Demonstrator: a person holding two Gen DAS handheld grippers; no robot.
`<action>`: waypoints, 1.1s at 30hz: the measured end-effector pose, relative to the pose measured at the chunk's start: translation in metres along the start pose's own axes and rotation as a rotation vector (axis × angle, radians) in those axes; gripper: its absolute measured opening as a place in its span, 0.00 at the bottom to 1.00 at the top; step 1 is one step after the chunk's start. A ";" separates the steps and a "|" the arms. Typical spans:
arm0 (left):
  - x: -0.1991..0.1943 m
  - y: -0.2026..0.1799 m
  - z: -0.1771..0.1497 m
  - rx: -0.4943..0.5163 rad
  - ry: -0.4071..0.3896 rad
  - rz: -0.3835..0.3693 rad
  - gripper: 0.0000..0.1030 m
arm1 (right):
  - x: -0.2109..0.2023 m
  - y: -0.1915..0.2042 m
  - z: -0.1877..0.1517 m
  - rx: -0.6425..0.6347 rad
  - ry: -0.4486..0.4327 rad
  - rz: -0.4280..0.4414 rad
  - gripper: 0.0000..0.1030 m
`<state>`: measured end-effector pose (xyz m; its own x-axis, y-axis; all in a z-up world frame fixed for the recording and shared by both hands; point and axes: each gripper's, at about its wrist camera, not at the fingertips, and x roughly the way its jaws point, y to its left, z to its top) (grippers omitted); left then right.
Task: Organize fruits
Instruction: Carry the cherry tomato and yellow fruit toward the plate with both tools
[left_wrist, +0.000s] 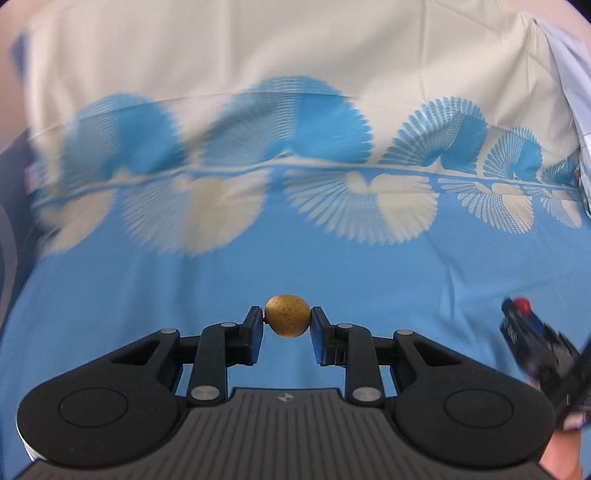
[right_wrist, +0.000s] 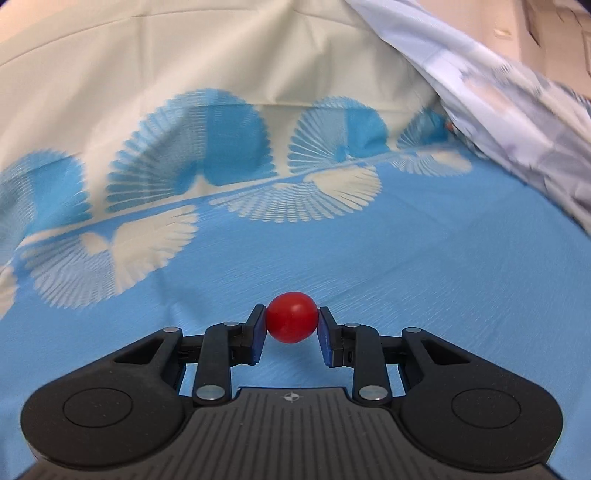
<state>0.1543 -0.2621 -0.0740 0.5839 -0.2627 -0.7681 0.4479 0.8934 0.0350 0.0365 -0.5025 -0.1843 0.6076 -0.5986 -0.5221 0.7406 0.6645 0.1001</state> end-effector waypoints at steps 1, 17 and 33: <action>-0.015 0.011 -0.009 -0.009 -0.002 0.015 0.30 | -0.013 0.006 0.001 -0.010 0.001 0.019 0.30; -0.198 0.134 -0.128 -0.097 -0.040 0.069 0.30 | -0.313 0.087 -0.040 -0.316 0.073 0.565 0.30; -0.253 0.204 -0.208 -0.234 -0.046 0.157 0.30 | -0.419 0.126 -0.069 -0.478 0.069 0.696 0.30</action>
<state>-0.0428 0.0628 -0.0060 0.6665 -0.1259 -0.7348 0.1840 0.9829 -0.0015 -0.1449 -0.1369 -0.0116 0.8496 0.0358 -0.5262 -0.0068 0.9984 0.0569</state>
